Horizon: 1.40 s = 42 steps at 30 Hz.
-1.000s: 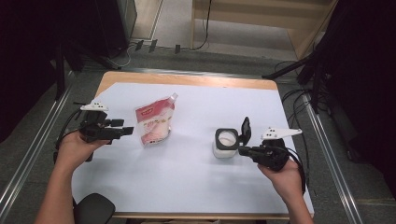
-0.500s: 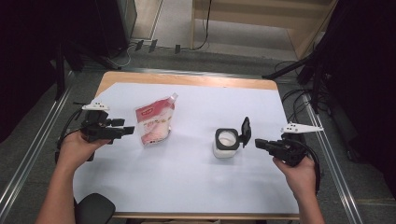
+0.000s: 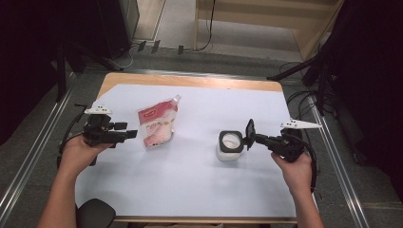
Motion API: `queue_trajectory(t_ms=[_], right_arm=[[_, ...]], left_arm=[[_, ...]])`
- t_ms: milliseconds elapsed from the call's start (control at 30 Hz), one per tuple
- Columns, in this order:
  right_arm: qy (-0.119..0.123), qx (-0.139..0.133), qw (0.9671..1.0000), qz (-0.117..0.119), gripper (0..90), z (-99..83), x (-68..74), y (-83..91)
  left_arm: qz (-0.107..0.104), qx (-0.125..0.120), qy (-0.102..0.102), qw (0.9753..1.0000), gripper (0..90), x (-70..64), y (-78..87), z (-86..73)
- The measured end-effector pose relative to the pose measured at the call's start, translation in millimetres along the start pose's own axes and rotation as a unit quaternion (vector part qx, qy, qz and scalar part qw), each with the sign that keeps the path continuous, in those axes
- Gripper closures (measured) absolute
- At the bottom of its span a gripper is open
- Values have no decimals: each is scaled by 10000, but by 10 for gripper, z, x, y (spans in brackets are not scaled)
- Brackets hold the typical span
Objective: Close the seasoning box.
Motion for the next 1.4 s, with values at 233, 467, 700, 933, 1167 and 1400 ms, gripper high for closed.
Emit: queue_trajectory(t_ms=[233,467,700,933,1167,1400], right_arm=[[33,-51,10000,-22,900,49,58,-67],[-155,-205,9997,-16,900,70,74,-116],[-104,-226,9997,-59,900,86,118,-149],[-62,-204,9998,-62,900,90,144,-174],[-5,-164,9999,-43,900,88,178,-200],[60,-120,9999,-26,900,95,231,-245]], left_arm=[[-27,-4,21,10000,394,-16,-5,-10],[-34,3,23,10000,394,-18,-18,-6],[-28,0,19,10000,394,-15,-21,-9],[-37,37,22,10000,393,-4,-17,-16],[-69,20,58,10000,397,-4,-28,-10],[-93,38,40,9999,396,0,-17,-14]])
Point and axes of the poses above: each handheld gripper's, and its own axes: y roughly backward along the jaws, z roughly out of its top, x roughly to its left, the point moved 8 cm from there along -y, roughly forward along the jaws, and after that the axes turned 12 degrees about x, right-handed, at the moved point
